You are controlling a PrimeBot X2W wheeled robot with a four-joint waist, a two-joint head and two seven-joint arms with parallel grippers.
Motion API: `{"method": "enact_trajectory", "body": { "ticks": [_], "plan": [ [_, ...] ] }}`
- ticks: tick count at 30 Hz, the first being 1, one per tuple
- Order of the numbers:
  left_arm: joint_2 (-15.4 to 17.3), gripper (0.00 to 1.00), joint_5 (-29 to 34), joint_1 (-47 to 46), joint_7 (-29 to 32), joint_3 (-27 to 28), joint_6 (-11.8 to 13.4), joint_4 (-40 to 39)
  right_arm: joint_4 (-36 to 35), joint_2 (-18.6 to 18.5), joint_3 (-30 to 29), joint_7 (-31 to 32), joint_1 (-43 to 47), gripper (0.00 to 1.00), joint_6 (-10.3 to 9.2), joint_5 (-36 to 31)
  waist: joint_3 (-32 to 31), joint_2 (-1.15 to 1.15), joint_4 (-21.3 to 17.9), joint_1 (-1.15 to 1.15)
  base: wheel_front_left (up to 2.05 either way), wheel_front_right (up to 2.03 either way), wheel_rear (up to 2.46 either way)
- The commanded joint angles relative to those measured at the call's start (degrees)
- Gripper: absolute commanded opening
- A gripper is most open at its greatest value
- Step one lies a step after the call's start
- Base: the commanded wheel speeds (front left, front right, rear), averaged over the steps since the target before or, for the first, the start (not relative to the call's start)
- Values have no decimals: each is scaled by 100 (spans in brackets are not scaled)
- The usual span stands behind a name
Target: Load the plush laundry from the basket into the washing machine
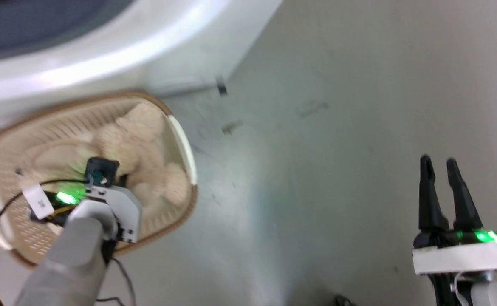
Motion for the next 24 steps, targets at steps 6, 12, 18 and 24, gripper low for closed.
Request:
{"method": "enact_trajectory", "body": {
  "ticks": [6, 12, 18, 24],
  "plan": [
    [-192, 0, -68, 874, -100, 625, 212, -1512, 125, -3, -321, -24, 566, 100, 5, -601, -1887, 0, 981, 0, 0, 0, 0],
    [-248, 0, 428, 1873, -102, 1292, 455, -3178, 144, -3, -456, -24, 950, 100, 5, -773, -2633, 0, 1349, 0, 0, 0, 0],
    [-366, 0, 930, 2675, -102, 1954, 378, -4543, 129, -3, -498, -24, 1220, 100, 5, -860, -3032, 0, 1554, 0, 0, 0, 0],
    [-509, 0, 1356, 3151, -102, 2572, 209, -5508, 74, -3, -465, -24, 1338, 100, 5, -993, -3176, 0, 1562, 0, 0, 0, 0]
  ]
}}
